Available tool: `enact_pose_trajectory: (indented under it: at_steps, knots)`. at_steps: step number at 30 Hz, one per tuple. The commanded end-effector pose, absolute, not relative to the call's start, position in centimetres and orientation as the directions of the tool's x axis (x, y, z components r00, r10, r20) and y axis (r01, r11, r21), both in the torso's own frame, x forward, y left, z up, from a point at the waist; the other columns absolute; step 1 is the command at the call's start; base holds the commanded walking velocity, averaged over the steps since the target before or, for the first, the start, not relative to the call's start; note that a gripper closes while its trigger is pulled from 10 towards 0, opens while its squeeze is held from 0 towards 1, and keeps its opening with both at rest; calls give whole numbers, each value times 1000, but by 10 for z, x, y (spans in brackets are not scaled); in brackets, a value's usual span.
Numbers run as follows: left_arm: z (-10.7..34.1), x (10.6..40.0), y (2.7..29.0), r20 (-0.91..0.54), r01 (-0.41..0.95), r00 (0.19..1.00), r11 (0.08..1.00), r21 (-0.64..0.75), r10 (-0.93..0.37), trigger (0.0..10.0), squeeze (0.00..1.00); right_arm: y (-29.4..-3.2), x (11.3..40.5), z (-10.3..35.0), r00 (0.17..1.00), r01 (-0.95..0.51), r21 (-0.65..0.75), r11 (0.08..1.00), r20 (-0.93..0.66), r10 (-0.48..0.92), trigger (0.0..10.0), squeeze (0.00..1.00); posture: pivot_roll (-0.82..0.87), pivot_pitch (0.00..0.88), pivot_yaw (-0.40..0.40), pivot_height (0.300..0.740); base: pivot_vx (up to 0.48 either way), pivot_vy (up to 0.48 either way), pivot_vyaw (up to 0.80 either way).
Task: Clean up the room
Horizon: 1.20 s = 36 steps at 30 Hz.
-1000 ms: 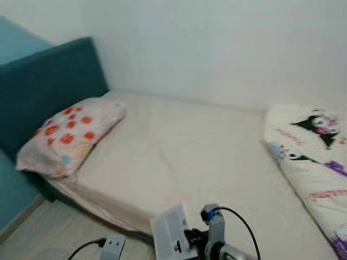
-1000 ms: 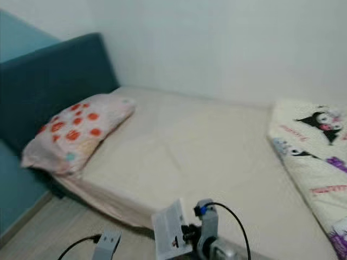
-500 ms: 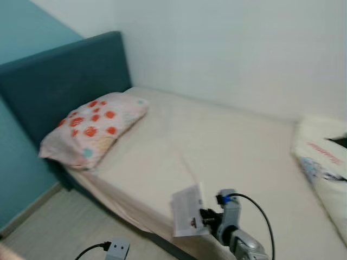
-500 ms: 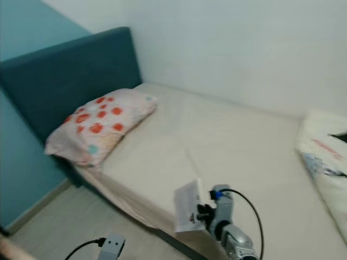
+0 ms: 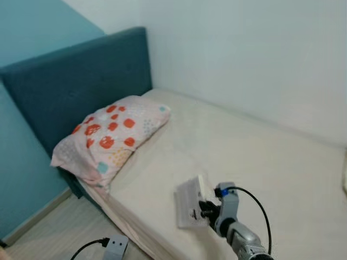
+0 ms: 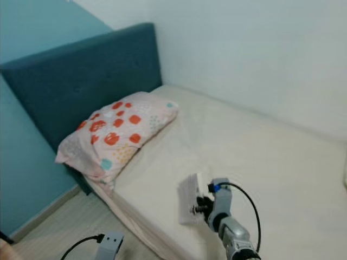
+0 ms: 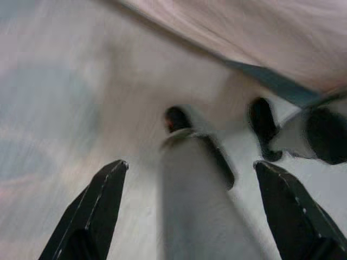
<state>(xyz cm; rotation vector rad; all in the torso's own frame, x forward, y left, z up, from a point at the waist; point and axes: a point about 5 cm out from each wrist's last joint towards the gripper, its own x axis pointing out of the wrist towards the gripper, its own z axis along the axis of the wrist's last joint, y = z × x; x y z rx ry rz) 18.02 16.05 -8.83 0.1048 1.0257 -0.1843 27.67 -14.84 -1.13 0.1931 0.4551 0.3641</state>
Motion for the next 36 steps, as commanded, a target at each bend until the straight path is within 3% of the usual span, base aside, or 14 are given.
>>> enact_pose_trajectory:
  at_steps: [1, 5, 24, 33, 36]
  knots:
    - [-90, 176, 169, -868, 203, 490, 979, 23, -81, 10000, 0, -135, 277, -9, 822, -362, 270, 892, -360, 442, 10000, 0, -115, 18, 39, 731, 480, 0, 800]
    - [-91, 175, 168, -871, 202, 486, 979, 26, -77, 10000, 0, -132, 275, -10, 808, -383, 282, 879, -359, 467, 10000, 0, -116, 19, 40, 731, 352, 0, 800]
    - [-91, 174, 169, -873, 220, 481, 975, 32, -80, 10000, 0, -129, 268, -15, 799, -388, 316, 866, -353, 487, 10000, 0, -128, 38, 59, 731, 0, 0, 800]
    - [-90, 177, 168, -870, 231, 485, 972, 33, -86, 10000, 0, -141, 271, -13, 837, -327, 291, 899, -352, 418, 10000, 0, -133, 37, 62, 731, 0, 0, 800]
    - [-89, 178, 167, -869, 234, 487, 972, 32, -89, 10000, 0, -151, 274, -13, 868, -239, 246, 939, -379, 321, 10000, 0, -137, 37, 61, 731, 0, 0, 800]
